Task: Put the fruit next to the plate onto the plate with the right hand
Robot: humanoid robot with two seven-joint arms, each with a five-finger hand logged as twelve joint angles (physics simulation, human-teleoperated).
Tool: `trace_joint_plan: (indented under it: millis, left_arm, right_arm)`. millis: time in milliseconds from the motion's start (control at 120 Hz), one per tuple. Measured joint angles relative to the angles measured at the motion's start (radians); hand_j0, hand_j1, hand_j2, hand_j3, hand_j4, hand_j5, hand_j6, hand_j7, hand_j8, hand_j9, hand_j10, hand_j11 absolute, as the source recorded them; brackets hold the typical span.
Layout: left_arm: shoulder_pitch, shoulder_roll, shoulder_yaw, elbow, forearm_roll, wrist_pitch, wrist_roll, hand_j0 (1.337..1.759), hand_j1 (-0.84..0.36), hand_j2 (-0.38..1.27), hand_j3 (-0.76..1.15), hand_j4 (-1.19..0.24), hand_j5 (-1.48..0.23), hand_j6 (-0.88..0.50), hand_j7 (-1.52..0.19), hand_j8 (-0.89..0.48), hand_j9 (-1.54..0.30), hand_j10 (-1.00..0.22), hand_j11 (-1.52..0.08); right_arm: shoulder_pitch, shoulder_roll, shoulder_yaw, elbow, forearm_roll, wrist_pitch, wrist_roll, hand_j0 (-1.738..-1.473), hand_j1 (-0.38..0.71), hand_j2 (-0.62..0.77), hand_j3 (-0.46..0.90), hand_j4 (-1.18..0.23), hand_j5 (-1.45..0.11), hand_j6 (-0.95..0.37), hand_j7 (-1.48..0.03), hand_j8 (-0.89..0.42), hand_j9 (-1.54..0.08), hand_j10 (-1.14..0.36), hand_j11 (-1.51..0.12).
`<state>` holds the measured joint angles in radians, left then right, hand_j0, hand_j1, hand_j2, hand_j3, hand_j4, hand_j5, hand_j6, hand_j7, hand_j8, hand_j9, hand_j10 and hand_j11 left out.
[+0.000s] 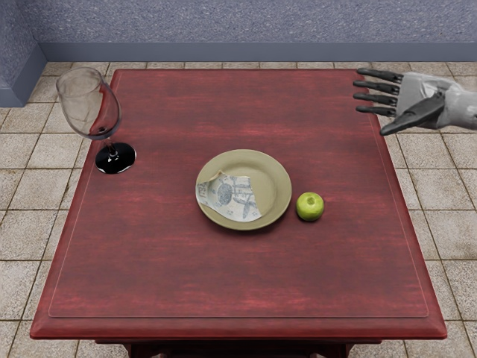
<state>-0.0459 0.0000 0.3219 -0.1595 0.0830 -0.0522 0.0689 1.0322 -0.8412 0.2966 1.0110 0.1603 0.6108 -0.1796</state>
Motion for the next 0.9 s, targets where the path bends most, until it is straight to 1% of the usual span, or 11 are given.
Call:
trace_joint_plan:
  millis: [167, 258, 300, 433, 508, 608, 742, 825, 900]
  left_arm:
    - [0.000, 0.000, 0.000, 0.000, 0.000, 0.000, 0.000, 1.658, 0.06, 0.05, 0.00, -0.25, -0.32, -0.25, -0.32, -0.25, -0.32, -0.24, -0.32]
    - [0.000, 0.000, 0.000, 0.000, 0.000, 0.000, 0.000, 1.658, 0.06, 0.05, 0.00, -0.25, -0.32, -0.25, -0.32, -0.25, -0.32, -0.24, -0.32]
    - [0.001, 0.000, 0.000, 0.000, 0.000, 0.000, 0.000, 1.658, 0.06, 0.05, 0.00, -0.24, -0.32, -0.24, -0.32, -0.24, -0.32, -0.24, -0.32]
    - [0.001, 0.000, 0.000, 0.000, 0.000, 0.000, 0.000, 1.658, 0.06, 0.05, 0.00, -0.24, -0.32, -0.24, -0.32, -0.24, -0.32, -0.24, -0.32]
    - [0.001, 0.000, 0.000, 0.000, 0.000, 0.000, 0.000, 1.658, 0.06, 0.05, 0.00, -0.24, -0.32, -0.24, -0.32, -0.24, -0.32, -0.24, -0.32]
    - [0.000, 0.000, 0.000, 0.000, 0.000, 0.000, 0.000, 1.658, 0.06, 0.05, 0.00, -0.24, -0.32, -0.25, -0.32, -0.25, -0.32, -0.24, -0.32]
    - [0.001, 0.000, 0.000, 0.000, 0.000, 0.000, 0.000, 1.658, 0.06, 0.05, 0.00, -0.24, -0.32, -0.24, -0.32, -0.24, -0.32, -0.24, -0.32]
    - [0.001, 0.000, 0.000, 0.000, 0.000, 0.000, 0.000, 1.658, 0.06, 0.05, 0.00, -0.24, -0.32, -0.24, -0.32, -0.24, -0.32, -0.24, -0.32]
    - [0.000, 0.000, 0.000, 0.000, 0.000, 0.000, 0.000, 1.658, 0.06, 0.05, 0.00, -0.24, -0.32, -0.24, -0.32, -0.24, -0.32, -0.24, -0.32]
  right_arm:
    - [0.003, -0.018, 0.015, 0.048, -0.010, 0.000, 0.002, -1.658, -0.31, -0.01, 0.00, -0.03, -0.04, -0.03, -0.04, -0.03, -0.04, -0.03, -0.04]
    - [0.005, -0.040, 0.038, 0.070, -0.106, 0.000, 0.007, -1.658, -0.31, -0.01, 0.00, -0.03, -0.04, -0.03, -0.04, -0.03, -0.04, -0.03, -0.04]
    - [0.005, -0.064, 0.053, 0.128, -0.178, 0.000, 0.008, -1.658, -0.31, -0.01, 0.00, -0.03, -0.04, -0.03, -0.04, -0.03, -0.04, -0.03, -0.04]
    - [-0.008, -0.125, 0.074, 0.385, -0.408, -0.015, 0.011, -1.658, -0.31, -0.01, 0.00, -0.03, -0.04, -0.03, -0.04, -0.03, -0.04, -0.03, -0.04]
    - [-0.019, -0.141, 0.077, 0.508, -0.526, -0.111, 0.013, -1.658, -0.31, -0.01, 0.00, -0.03, -0.05, -0.03, -0.05, -0.03, -0.05, -0.03, -0.05]
    - [-0.046, -0.139, 0.076, 0.611, -0.658, -0.261, 0.015, -1.658, -0.31, -0.01, 0.00, -0.04, -0.05, -0.04, -0.05, -0.04, -0.05, -0.04, -0.05]
    - [-0.123, -0.095, 0.075, 0.679, -0.840, -0.517, 0.015, -1.658, -0.31, -0.01, 0.00, -0.04, -0.05, -0.04, -0.05, -0.04, -0.05, -0.04, -0.05]
    - [-0.187, -0.066, 0.075, 0.700, -0.938, -0.651, 0.016, -1.658, -0.31, -0.01, 0.00, -0.04, -0.05, -0.04, -0.05, -0.04, -0.05, -0.04, -0.05]
    - [-0.241, -0.040, 0.072, 0.710, -0.999, -0.735, 0.016, -1.658, -0.30, -0.01, 0.00, -0.04, -0.05, -0.04, -0.05, -0.04, -0.05, -0.04, -0.05]
